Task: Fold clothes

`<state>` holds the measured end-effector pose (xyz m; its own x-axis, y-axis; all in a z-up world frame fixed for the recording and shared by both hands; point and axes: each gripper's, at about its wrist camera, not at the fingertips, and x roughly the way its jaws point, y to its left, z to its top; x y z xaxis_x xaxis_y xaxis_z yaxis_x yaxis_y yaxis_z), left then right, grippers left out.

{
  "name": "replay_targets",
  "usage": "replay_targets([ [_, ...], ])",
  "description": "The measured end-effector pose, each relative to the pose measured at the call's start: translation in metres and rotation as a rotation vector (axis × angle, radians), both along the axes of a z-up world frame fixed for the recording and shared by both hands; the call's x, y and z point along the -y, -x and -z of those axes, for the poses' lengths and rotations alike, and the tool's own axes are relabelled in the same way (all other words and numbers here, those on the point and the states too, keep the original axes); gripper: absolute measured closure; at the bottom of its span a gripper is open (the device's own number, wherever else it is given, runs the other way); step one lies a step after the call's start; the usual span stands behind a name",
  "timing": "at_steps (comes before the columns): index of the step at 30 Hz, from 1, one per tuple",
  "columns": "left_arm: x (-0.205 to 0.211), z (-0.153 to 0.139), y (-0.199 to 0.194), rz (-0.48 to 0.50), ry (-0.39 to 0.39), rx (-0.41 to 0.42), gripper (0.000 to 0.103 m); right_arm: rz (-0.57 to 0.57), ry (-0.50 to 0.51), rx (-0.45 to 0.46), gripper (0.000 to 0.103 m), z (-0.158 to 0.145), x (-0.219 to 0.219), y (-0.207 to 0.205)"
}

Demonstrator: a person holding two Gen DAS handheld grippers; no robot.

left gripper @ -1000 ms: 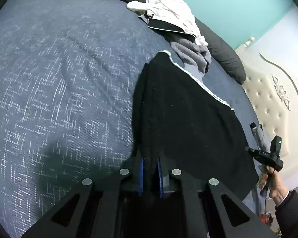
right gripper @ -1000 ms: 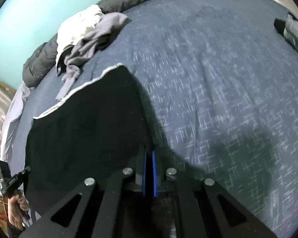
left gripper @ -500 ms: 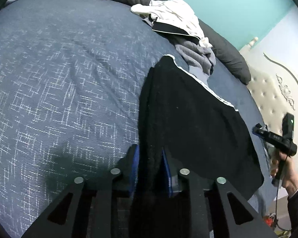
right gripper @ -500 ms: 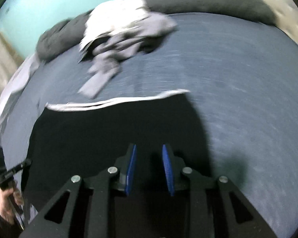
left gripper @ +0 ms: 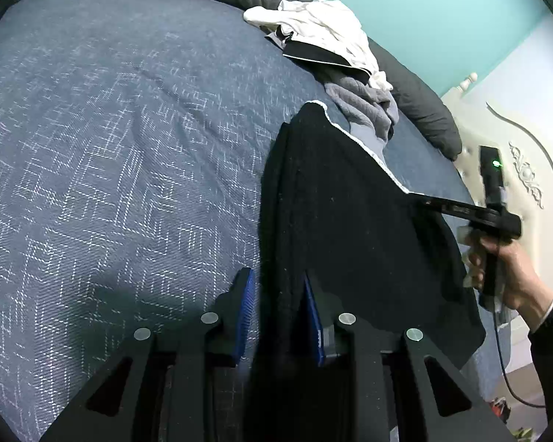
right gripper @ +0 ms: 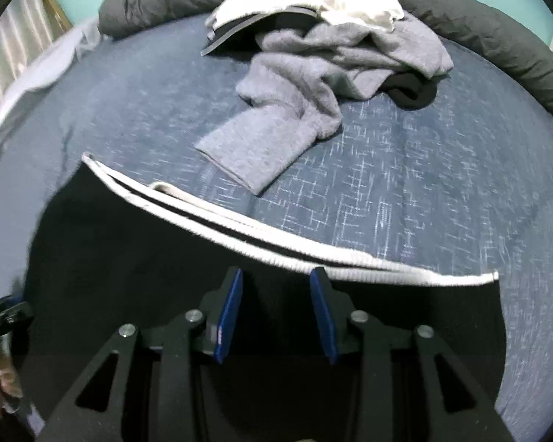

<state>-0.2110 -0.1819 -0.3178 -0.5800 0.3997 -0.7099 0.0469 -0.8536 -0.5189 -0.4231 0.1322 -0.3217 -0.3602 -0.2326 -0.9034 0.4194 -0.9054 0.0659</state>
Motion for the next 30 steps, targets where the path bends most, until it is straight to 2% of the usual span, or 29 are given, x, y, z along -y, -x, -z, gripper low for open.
replay_targets([
  [2, 0.000, 0.000, 0.000, 0.002, -0.002, 0.000, 0.074, 0.003, -0.014, 0.010, 0.076, 0.008, 0.002, 0.003],
  [4, 0.000, 0.000, 0.001, 0.002, -0.003, -0.001, 0.074, -0.003, -0.035, -0.006, 0.091, 0.011, 0.004, 0.002],
  [6, 0.000, 0.000, 0.002, 0.003, -0.002, -0.001, 0.074, -0.012, -0.048, -0.026, 0.099, 0.011, 0.005, 0.000],
  [17, 0.002, -0.001, -0.001, 0.000, -0.014, -0.003, 0.074, 0.009, -0.041, -0.161, 0.101, -0.016, 0.002, -0.003],
  [22, 0.002, 0.000, -0.002, 0.000, -0.015, -0.002, 0.074, 0.018, -0.056, -0.107, 0.100, 0.005, 0.010, 0.009],
  [28, 0.000, -0.001, -0.001, 0.002, -0.012, 0.000, 0.074, 0.100, 0.024, -0.111, 0.098, -0.009, -0.008, 0.014],
  [30, 0.001, -0.001, -0.001, 0.000, -0.014, -0.001, 0.074, 0.138, 0.104, -0.112, 0.098, -0.023, -0.022, 0.007],
])
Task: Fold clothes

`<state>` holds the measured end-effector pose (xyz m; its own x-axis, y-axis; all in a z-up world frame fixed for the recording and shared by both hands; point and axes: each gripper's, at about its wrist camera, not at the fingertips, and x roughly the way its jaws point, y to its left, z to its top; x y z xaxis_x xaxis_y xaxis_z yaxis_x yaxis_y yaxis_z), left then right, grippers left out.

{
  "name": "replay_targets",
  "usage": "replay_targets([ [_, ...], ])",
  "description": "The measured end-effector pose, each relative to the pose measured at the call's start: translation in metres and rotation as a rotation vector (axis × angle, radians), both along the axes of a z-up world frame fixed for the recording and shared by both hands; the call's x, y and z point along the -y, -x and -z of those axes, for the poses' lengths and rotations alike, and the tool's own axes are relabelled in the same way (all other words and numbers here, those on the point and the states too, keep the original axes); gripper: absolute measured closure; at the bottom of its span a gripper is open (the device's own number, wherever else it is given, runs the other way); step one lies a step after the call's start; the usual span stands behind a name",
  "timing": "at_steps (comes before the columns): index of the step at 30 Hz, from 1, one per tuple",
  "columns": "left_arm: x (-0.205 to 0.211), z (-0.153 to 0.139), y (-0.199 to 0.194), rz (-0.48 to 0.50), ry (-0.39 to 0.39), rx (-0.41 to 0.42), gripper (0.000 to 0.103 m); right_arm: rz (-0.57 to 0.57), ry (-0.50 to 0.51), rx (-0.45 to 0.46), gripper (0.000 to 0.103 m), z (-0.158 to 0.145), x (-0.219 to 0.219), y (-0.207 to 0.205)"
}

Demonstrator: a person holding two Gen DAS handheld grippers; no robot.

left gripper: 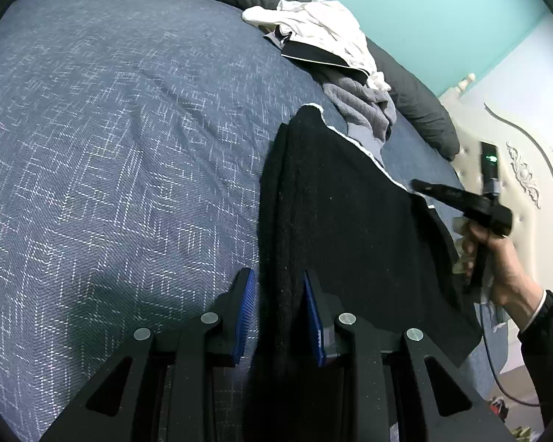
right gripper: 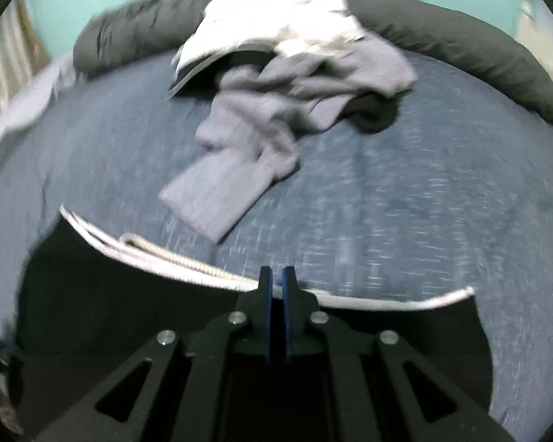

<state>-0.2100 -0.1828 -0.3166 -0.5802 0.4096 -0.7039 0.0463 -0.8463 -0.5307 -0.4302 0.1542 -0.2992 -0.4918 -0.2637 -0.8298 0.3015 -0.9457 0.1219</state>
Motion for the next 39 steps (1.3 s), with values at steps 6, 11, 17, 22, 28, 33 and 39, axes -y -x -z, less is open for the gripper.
replay_targets([
  [6, 0.001, -0.001, -0.001, -0.003, 0.002, 0.000, 0.070, -0.028, 0.108, 0.045, 0.098, -0.012, -0.010, -0.033],
  [11, 0.001, -0.002, -0.002, -0.006, 0.009, 0.001, 0.070, -0.075, 0.000, 0.165, 0.098, 0.020, 0.017, -0.041],
  [17, 0.006, -0.007, -0.008, -0.016, 0.004, -0.008, 0.069, -0.039, 0.089, 0.121, 0.098, -0.004, 0.014, -0.075],
  [22, 0.014, -0.012, -0.016, -0.036, -0.026, -0.018, 0.068, -0.062, 0.161, 0.072, 0.098, -0.026, 0.014, -0.148],
  [28, 0.024, -0.015, -0.032, -0.057, -0.037, -0.026, 0.065, -0.028, 0.139, 0.079, 0.098, -0.004, 0.017, -0.212],
  [33, 0.028, -0.012, -0.041, -0.066, -0.050, -0.018, 0.065, 0.022, 0.097, 0.105, 0.098, 0.025, 0.022, -0.228],
  [39, 0.032, -0.014, -0.039, -0.068, -0.062, -0.026, 0.065, 0.012, -0.036, 0.022, 0.100, 0.048, 0.042, -0.234],
])
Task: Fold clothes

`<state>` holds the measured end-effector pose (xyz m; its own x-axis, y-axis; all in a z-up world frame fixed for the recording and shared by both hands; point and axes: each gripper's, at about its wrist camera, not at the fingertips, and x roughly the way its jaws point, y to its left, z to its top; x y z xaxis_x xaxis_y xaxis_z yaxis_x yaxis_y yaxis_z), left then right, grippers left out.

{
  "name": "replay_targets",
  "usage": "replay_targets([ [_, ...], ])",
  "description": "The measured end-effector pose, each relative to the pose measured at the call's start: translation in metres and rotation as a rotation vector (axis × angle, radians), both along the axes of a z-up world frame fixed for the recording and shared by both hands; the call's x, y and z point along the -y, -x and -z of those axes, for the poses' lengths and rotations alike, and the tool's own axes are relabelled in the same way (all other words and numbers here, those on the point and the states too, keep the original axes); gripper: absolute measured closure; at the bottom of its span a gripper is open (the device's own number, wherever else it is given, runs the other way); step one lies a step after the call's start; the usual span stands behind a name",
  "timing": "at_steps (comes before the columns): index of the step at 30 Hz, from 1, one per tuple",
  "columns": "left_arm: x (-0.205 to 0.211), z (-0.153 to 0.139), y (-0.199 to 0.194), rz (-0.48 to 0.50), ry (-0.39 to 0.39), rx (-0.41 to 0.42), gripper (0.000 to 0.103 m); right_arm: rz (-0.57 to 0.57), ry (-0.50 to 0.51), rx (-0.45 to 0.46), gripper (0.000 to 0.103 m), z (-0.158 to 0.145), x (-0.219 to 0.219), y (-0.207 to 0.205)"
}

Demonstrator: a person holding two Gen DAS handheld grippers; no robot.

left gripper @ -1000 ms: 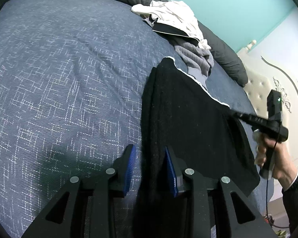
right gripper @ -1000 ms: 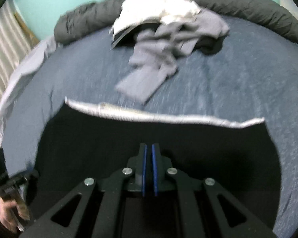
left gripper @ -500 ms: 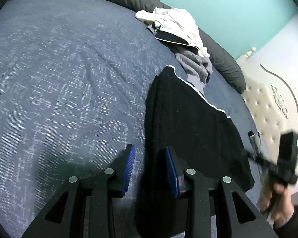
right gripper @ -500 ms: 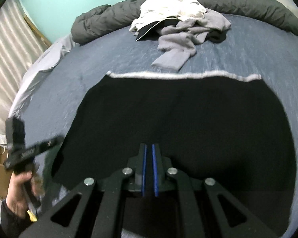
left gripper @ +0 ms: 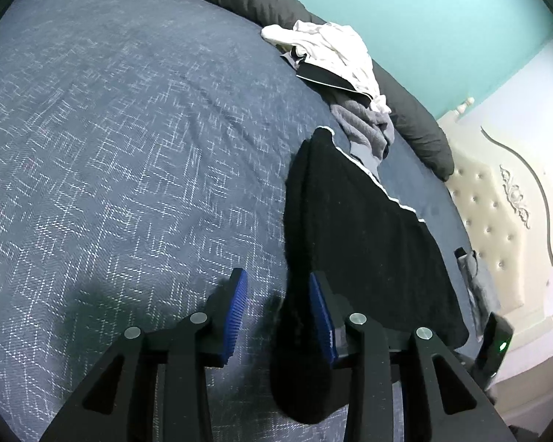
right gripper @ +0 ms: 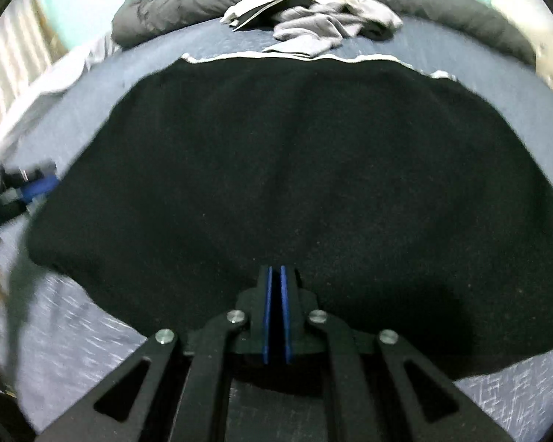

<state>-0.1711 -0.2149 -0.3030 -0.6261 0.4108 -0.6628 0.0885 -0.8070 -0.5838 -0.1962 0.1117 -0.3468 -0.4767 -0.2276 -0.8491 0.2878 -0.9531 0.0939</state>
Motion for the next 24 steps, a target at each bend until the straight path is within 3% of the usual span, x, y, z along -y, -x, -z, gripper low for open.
replay_targets([
  [4, 0.001, 0.001, -0.001, 0.001, -0.002, -0.001, 0.065, 0.028, 0.047, 0.055, 0.101, -0.001, -0.004, 0.013],
  [10, 0.002, 0.002, -0.002, 0.004, -0.008, -0.001, 0.065, 0.057, 0.100, 0.073, 0.100, -0.029, -0.012, 0.001],
  [20, -0.001, 0.001, 0.000, 0.009, -0.001, 0.000, 0.065, 0.008, 0.034, 0.028, 0.101, -0.012, 0.000, -0.005],
  [24, 0.000, 0.002, 0.000, 0.008, -0.003, 0.000, 0.065, 0.007, 0.051, 0.079, 0.101, -0.022, -0.001, 0.008],
])
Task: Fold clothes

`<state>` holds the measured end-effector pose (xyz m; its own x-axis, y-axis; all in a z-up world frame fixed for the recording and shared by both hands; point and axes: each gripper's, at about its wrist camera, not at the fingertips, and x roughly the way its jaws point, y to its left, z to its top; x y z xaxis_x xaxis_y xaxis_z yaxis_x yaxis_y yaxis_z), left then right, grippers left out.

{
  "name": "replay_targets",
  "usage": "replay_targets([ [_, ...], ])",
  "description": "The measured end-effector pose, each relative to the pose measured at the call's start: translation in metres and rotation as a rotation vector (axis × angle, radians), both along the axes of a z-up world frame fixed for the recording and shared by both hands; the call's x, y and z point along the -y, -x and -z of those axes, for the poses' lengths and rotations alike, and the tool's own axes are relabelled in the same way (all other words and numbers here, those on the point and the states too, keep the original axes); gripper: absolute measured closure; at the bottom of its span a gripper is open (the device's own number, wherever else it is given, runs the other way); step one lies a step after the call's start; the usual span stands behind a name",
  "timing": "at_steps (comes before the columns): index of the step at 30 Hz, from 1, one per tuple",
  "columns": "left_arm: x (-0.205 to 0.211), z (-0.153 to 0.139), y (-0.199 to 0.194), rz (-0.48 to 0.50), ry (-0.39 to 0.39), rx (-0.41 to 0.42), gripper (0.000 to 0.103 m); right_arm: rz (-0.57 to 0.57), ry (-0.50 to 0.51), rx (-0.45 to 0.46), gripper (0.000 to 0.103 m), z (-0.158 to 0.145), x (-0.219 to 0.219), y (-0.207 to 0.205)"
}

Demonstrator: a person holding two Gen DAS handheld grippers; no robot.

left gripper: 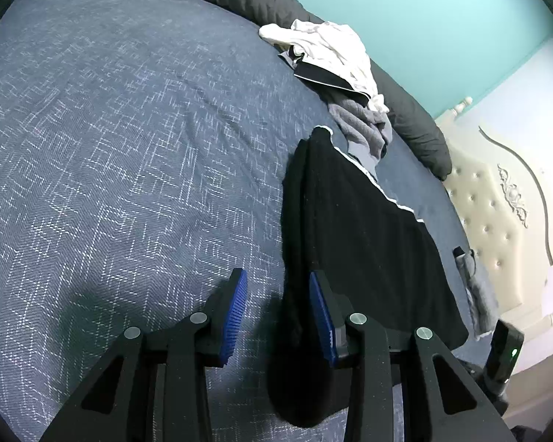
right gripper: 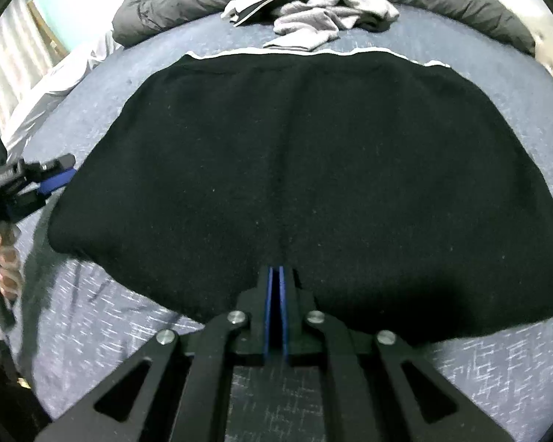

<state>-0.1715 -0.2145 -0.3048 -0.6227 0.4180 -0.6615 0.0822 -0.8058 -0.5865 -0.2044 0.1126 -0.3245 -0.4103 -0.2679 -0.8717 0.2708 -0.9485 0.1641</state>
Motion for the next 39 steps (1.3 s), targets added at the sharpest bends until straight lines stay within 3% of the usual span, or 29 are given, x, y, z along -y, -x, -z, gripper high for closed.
replay_targets([
  [3, 0.000, 0.001, 0.000, 0.001, -0.001, 0.002, 0.065, -0.009, -0.015, -0.004, 0.101, -0.010, 0.005, 0.015],
  [9, 0.001, 0.003, 0.002, -0.002, -0.004, 0.004, 0.064, -0.025, -0.036, 0.039, 0.101, 0.000, 0.023, 0.049],
  [24, 0.008, 0.005, -0.001, -0.016, -0.006, 0.011, 0.063, 0.052, -0.035, 0.058, 0.101, -0.008, 0.032, 0.166],
  [31, 0.007, 0.008, 0.000, -0.015, -0.001, 0.018, 0.062, 0.084, -0.004, 0.035, 0.101, -0.009, 0.025, 0.190],
  [35, 0.007, 0.009, 0.001, -0.016, 0.002, 0.022, 0.062, 0.103, 0.009, 0.070, 0.101, -0.004, 0.023, 0.201],
  [39, 0.007, 0.008, 0.002, -0.015, 0.002, 0.020, 0.062, 0.085, 0.007, 0.066, 0.101, -0.005, 0.022, 0.178],
])
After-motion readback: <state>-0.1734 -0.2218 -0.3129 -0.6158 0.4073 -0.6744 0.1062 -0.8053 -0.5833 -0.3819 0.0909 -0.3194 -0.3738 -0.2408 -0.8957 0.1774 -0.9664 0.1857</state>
